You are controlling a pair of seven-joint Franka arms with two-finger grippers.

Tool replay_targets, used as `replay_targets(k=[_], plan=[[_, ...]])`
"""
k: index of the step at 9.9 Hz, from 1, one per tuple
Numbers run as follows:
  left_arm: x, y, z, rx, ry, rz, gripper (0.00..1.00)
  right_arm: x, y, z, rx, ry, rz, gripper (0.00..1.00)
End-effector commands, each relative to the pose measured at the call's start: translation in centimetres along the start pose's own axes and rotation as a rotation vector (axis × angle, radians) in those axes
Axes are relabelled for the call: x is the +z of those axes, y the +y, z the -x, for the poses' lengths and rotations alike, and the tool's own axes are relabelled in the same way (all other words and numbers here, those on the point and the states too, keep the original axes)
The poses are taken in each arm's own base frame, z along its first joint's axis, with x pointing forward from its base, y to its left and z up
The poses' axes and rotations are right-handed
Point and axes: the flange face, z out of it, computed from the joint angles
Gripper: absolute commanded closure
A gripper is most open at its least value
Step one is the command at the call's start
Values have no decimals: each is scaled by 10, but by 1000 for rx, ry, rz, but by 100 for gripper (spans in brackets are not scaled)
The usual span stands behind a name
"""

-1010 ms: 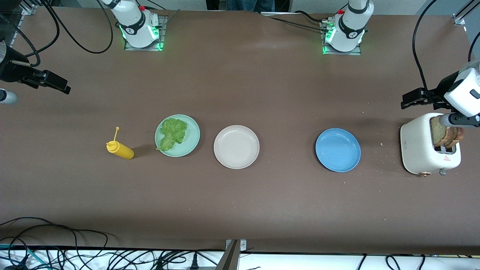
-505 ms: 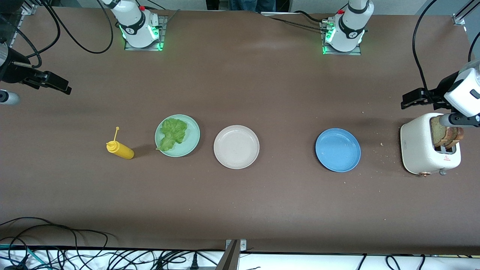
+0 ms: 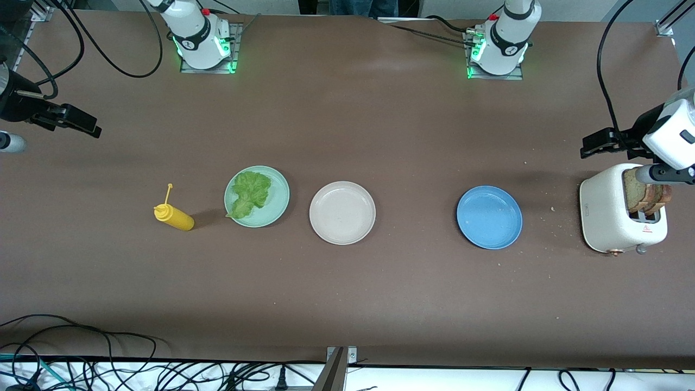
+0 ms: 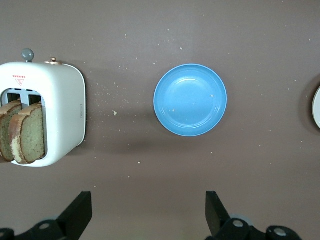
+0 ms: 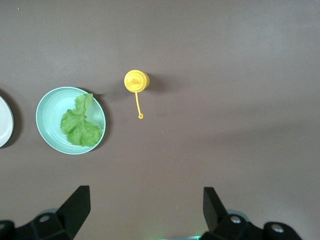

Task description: Make sandwich on beige plate with both arms

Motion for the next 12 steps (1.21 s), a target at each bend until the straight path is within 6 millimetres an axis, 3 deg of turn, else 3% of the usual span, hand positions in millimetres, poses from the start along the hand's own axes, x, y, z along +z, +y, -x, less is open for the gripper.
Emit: replay_targets(k=[1,12], plan=[[-1,-1,-1,7,8,30,0,-1,3,3,-8,7,-21,0],[4,0,-6,7,7,49,0,-1,6,2,-3,6,-22,0]])
